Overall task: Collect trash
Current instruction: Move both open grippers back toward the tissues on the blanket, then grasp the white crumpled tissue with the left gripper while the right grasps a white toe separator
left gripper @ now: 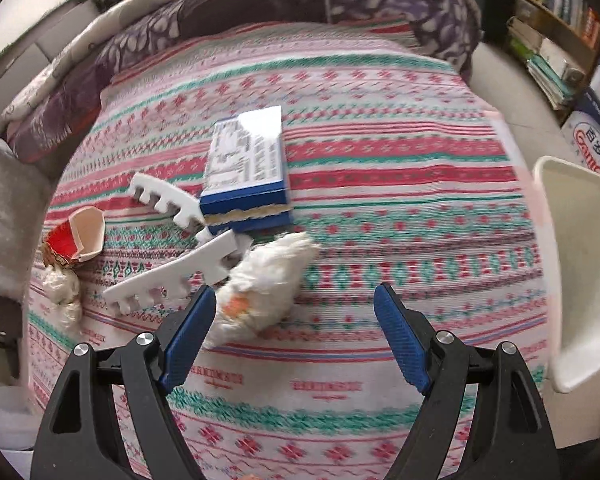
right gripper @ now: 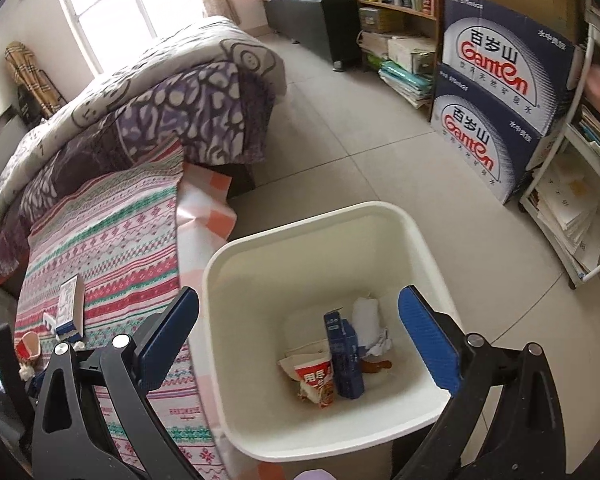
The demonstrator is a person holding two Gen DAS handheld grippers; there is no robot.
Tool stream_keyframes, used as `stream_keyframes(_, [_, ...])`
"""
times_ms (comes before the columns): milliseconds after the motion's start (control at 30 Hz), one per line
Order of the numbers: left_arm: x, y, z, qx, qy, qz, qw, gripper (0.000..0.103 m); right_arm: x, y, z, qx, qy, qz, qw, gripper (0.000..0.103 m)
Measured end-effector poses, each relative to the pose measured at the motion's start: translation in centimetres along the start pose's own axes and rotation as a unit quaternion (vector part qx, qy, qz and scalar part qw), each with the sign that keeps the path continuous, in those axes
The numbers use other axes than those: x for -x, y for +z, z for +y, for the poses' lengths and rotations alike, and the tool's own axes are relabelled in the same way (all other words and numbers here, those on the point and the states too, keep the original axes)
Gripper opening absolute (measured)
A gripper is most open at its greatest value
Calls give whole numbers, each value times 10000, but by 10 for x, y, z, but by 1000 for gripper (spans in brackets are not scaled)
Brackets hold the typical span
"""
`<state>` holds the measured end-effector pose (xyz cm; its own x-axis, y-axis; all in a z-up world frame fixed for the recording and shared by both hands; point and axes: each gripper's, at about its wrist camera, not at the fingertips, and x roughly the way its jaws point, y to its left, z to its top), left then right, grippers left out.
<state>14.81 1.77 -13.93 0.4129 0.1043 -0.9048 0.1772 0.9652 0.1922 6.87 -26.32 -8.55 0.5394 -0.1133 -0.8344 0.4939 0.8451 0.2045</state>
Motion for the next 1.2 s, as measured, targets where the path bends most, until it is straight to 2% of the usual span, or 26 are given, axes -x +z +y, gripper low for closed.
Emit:
stream_keyframes(33, [-3, 0, 4, 16, -94, 12, 10000, 78, -1, -1, 3, 17, 9, 16, 10000, 96])
stream_keyframes(133, [-9, -2, 9, -164, 130, -76, 9998, 65, -4, -3, 12, 86, 47, 70, 9999, 96])
stream_keyframes(200, [-12, -4, 11, -241, 305, -117, 9992, 50, -6, -5, 19, 149, 64, 104, 9998, 96])
stream_keyframes(267, [-11, -6, 13, -364, 504, -156, 9979, 39, -9, -7, 26, 198, 79, 136, 9997, 96])
stream_keyframes(367, [-7, -9, 20, -379, 416, -231, 9981, 38, -13, -10, 39, 293, 122, 195, 9993, 96])
stream_keyframes(433, [-2, -12, 27, -271, 250, -235, 9990, 37, -14, -13, 47, 355, 155, 219, 9990, 96])
stream_keyframes(533, [9, -14, 48, 139, -361, -151, 9991, 36, -17, -17, 61, 517, 216, 249, 9981, 96])
stream_keyframes(667, [35, -19, 82, 728, -1062, -264, 9913, 36, -20, -26, 85, 952, 284, 256, 9947, 96])
stream_keyframes(767, [56, -22, 112, 1186, -1272, -424, 9838, 36, -20, -38, 112, 1496, 382, 179, 9878, 96])
stream_keyframes(833, [71, -24, 132, 1480, -1204, -568, 9800, 36, -20, -48, 136, 1985, 498, 94, 9788, 96])
stream_keyframes(967, [95, -29, 179, 2170, -1186, -781, 9658, 36, -19, -70, 189, 3039, 971, 95, 9477, 96])
stream_keyframes(1067, [110, -34, 208, 2485, -1121, -947, 9574, 37, -17, -92, 237, 4058, 1264, 10, 9052, 96])
stream_keyframes(1167, [120, -40, 229, 2727, -1210, -1045, 9487, 37, -17, -115, 290, 5022, 1667, -1, 8485, 95])
stream_keyframes(1200, [123, -41, 234, 2790, -1241, -1059, 9463, 37, -16, -119, 303, 5201, 1779, 68, 8353, 95])
